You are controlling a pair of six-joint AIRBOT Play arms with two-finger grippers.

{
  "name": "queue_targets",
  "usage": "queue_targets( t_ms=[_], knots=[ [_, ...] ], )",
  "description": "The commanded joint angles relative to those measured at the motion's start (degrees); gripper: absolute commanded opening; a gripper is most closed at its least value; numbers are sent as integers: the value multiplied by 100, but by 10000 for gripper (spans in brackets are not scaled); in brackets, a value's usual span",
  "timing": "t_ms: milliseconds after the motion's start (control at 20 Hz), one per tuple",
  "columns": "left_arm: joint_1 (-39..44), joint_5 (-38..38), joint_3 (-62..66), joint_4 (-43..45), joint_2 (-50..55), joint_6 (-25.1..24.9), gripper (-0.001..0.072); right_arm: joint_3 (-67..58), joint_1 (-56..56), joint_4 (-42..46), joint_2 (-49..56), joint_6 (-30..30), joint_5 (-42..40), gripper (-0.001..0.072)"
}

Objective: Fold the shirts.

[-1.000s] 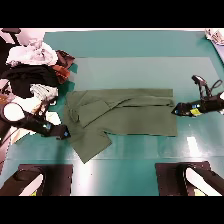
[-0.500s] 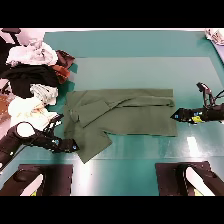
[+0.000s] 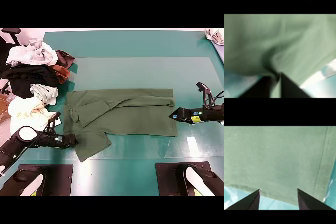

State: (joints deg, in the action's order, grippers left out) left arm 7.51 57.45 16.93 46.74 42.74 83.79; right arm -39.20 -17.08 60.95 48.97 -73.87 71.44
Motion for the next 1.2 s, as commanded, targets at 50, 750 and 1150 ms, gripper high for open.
queue_targets(
  t_ms=[50,750,1150],
  knots=[
    [0,354,334,-623,-20,-455,25,17,-142,367,-4,-42,-74,639],
    [0,748,1283,-1150,-20,-111,24,1360,-787,599,76,208,-960,639],
    [0,271,1451,-1377,-20,35,24,1189,647,-210,782,280,-1390,132]
  ],
)
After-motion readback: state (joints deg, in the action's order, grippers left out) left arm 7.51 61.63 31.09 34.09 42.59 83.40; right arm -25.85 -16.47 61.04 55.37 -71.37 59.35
